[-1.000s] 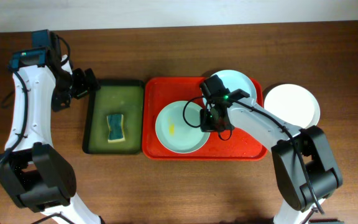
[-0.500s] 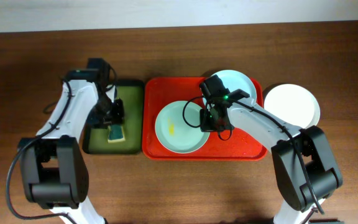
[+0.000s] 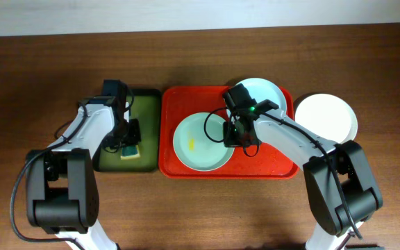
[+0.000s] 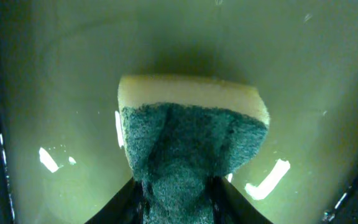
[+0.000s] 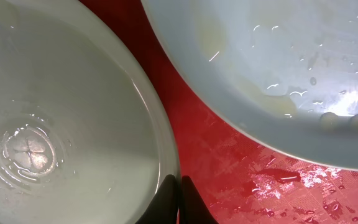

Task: Clean dirty plates on tray and stack at the side
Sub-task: 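Pick up the sponge from the black tray with the left gripper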

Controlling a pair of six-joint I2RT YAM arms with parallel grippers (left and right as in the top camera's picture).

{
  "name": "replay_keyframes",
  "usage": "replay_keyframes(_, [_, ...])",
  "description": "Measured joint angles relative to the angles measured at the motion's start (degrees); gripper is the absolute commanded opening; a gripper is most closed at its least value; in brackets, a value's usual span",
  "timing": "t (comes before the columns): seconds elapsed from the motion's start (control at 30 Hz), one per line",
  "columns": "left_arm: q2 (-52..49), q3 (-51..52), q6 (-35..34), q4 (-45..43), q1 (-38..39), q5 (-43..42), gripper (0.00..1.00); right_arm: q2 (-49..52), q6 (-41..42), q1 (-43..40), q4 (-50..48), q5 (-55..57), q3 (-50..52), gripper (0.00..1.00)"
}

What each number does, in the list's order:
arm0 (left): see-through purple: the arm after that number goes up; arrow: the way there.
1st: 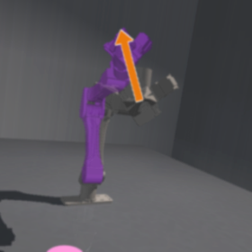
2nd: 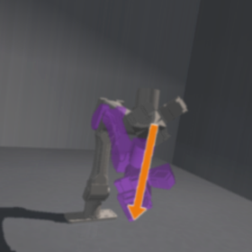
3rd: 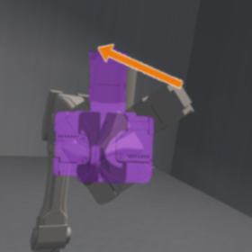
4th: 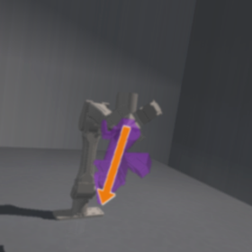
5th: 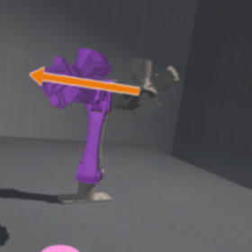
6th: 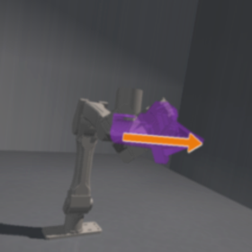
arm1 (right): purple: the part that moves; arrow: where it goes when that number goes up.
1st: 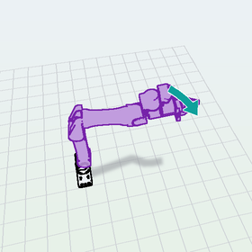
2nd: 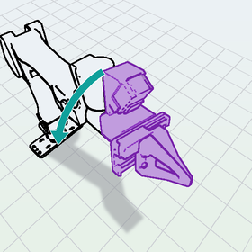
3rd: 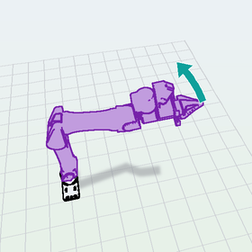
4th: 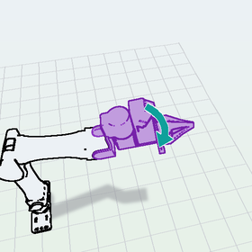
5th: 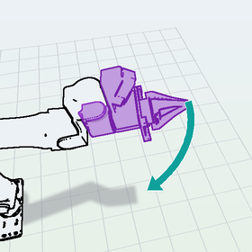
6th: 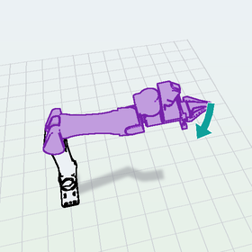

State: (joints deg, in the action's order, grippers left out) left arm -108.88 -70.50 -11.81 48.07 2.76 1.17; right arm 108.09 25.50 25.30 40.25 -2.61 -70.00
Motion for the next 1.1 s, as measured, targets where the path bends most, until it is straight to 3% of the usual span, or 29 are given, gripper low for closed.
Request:
replay_keyframes(0.03, [0.0, 0.2, -0.1, -0.4, 0.0, 0.0, 0.00, 0.0, 0.0, 0.0, 0.0, 0.0, 0.0, 0.04])
replay_keyframes(0.1, [0.0, 0.6, -0.4, -1.0, 0.0, 0.2, 0.00, 0.0, 0.0, 0.0, 0.0, 0.0, 0.0, 0.08])
replay_keyframes(0.13, [0.0, 0.6, -0.4, -1.2, 0.0, 0.2, 0.00, 0.0, 0.0, 0.0, 0.0, 0.0, 0.0, 0.25])
replay_keyframes(0.17, [0.0, 0.4, -0.4, -1.2, 0.0, 0.2, 0.00, 0.0, 0.0, 0.0, 0.0, 0.0, 0.0, 0.36])
replay_keyframes(0.2, [0.3, -0.1, -0.1, -1.0, 0.0, 0.2, 0.00, 0.0, 0.0, 0.0, 0.2, 0.0, 0.1, 0.44])
replay_keyframes(0.3, [10.9, -1.0, 0.7, -3.5, 0.0, 0.2, 0.00, 0.0, 0.0, 0.0, 0.5, 0.0, 0.1, 0.51])
replay_keyframes(0.33, [16.5, -1.5, 1.1, -4.0, 0.0, 0.2, 0.00, 0.0, 0.0, 0.0, 0.6, 0.0, 0.1, 0.66])
replay_keyframes(0.4, [25.1, -2.4, 1.6, -3.8, 0.0, 0.2, 0.00, 0.1, 0.0, 0.0, 0.6, -0.2, 0.1, 0.80])
replay_keyframes(0.43, [28.0, -2.5, 1.6, -3.3, 0.0, 0.2, 0.00, 0.1, 0.0, 0.0, 0.6, -0.3, 0.1, 0.78])
replay_keyframes(0.53, [26.3, -2.3, 1.6, -3.1, 0.0, 0.2, 0.00, 0.1, 0.0, 0.0, 0.6, -0.2, 0.1, 0.11])
replay_keyframes(0.57, [24.9, -1.6, 1.6, -3.2, 0.0, 0.2, 0.00, 0.1, 0.1, 0.0, 0.6, -0.2, 0.1, 0.04])
replay_keyframes(0.7, [18.4, -0.8, 1.6, -4.2, 0.0, 0.2, 0.00, 0.1, 0.0, 0.0, 0.3, -0.3, 0.1, 0.08])
replay_keyframes(0.77, [16.4, -0.8, 1.6, -4.7, 0.0, 0.2, 0.00, 0.1, 0.0, 0.0, 0.1, -0.3, 0.1, 0.22])
replay_keyframes(0.8, [15.5, -0.8, 1.6, -4.7, 0.0, 0.2, 0.00, 0.1, 0.0, 0.0, 0.0, -0.2, 0.1, 0.23])
replay_keyframes(0.87, [15.2, -0.7, 1.6, -4.8, 0.0, 0.2, 0.00, 0.1, 0.0, 0.0, -0.3, -0.2, 0.1, 0.16])
replay_keyframes(1.0, [15.1, -0.7, 1.6, -5.1, 0.0, 0.2, 0.00, 0.1, 0.0, 0.0, -1.0, -0.2, 0.1, 0.21])
replay_keyframes(1.1, [14.5, -0.7, 1.8, -5.1, 0.0, 0.2, 0.00, 0.2, 0.0, 0.0, -1.0, -0.2, 0.1, 0.04])
